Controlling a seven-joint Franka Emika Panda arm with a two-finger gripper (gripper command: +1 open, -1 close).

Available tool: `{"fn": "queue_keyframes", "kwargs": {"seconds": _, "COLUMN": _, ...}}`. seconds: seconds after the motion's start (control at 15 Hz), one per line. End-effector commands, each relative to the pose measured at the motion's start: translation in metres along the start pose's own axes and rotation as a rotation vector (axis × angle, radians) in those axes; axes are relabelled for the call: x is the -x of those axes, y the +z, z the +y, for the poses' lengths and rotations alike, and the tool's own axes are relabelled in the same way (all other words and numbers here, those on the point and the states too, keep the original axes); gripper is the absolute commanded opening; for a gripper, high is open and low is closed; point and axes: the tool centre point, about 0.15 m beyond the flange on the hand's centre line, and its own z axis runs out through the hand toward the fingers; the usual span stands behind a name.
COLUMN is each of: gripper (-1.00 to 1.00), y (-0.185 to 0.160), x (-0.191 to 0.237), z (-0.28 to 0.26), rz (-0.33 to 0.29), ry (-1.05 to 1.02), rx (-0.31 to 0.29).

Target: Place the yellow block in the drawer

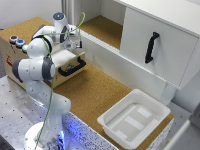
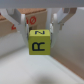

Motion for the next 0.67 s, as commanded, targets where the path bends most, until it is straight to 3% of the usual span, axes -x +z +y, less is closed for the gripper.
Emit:
{"fn": "queue_keyframes", "kwargs": {"seconds": 0.0, "gripper": -1.00, "y": 0.000, "x": 0.050, "z": -0.029, "rz": -0.037, "ry": -0.167, "rx": -0.269}}
{"fn": "queue_keyframes", "kwargs": {"seconds": 0.07, "gripper": -1.00, "y": 0.004, "x": 0.060, "z": -0.044, "rz": -0.043, "ry": -0.219, "rx": -0.317}}
{"fn": "queue_keyframes", "kwargs": {"seconds": 0.27, "gripper": -1.00, "y": 0.018, "x": 0.069, "z": -0.070, "rz": -0.071, "ry": -0.291, "rx": -0.376}}
{"fn": "queue_keyframes", "kwargs": {"seconds": 0.4, "gripper": -1.00, "y": 0.026, "x": 0.066, "z": -0.079, "rz": -0.082, "ry": -0.342, "rx": -0.377}}
{"fn": "queue_keyframes", "kwargs": {"seconds": 0.6, "gripper": -1.00, "y": 0.041, "x": 0.060, "z": -0.078, "rz": -0.115, "ry": -0.406, "rx": -0.322}}
